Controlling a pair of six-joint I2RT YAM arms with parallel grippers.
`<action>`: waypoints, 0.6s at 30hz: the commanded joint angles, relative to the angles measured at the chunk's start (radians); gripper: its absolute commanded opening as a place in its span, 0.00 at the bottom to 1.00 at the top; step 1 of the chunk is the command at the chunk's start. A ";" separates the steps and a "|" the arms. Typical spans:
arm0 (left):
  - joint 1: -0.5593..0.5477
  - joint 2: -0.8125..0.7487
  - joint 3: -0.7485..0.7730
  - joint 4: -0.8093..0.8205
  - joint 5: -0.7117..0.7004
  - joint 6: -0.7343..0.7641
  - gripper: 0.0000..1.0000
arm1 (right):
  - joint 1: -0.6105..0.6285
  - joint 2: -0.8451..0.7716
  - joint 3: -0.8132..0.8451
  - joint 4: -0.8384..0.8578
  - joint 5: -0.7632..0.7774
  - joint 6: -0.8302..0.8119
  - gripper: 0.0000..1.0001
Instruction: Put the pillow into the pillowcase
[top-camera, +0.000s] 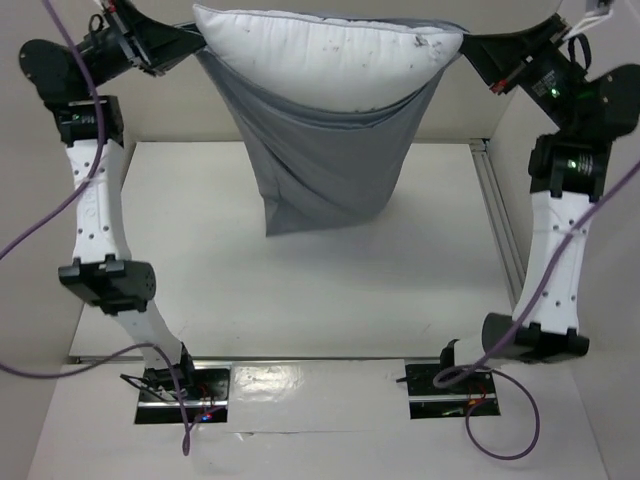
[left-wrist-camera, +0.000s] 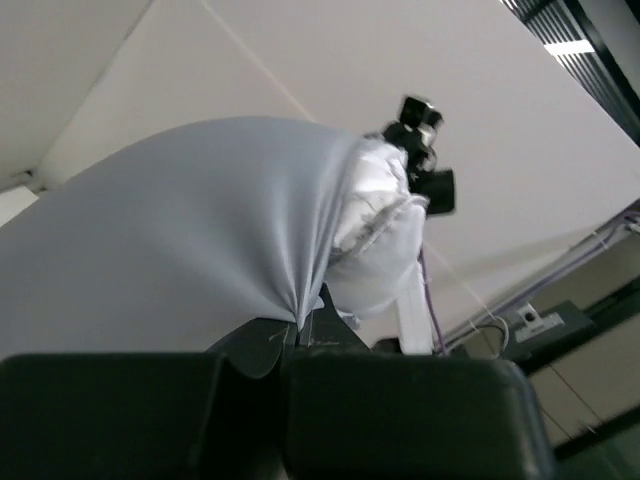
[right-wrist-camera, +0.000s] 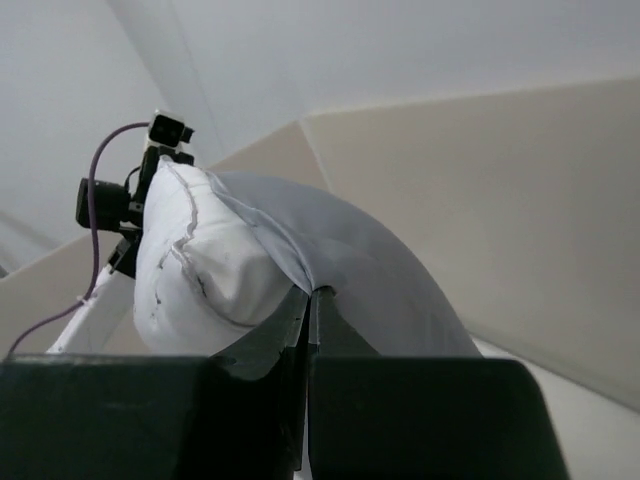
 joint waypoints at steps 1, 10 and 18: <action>0.137 -0.271 -0.199 0.060 -0.204 0.086 0.00 | -0.083 -0.174 -0.077 0.187 0.224 -0.011 0.00; 0.083 -0.110 0.094 -0.105 -0.097 0.131 0.00 | -0.117 -0.021 0.300 0.053 0.107 -0.023 0.00; 0.124 -0.176 -0.227 0.023 -0.082 0.065 0.00 | -0.129 -0.061 -0.079 0.251 0.025 0.145 0.00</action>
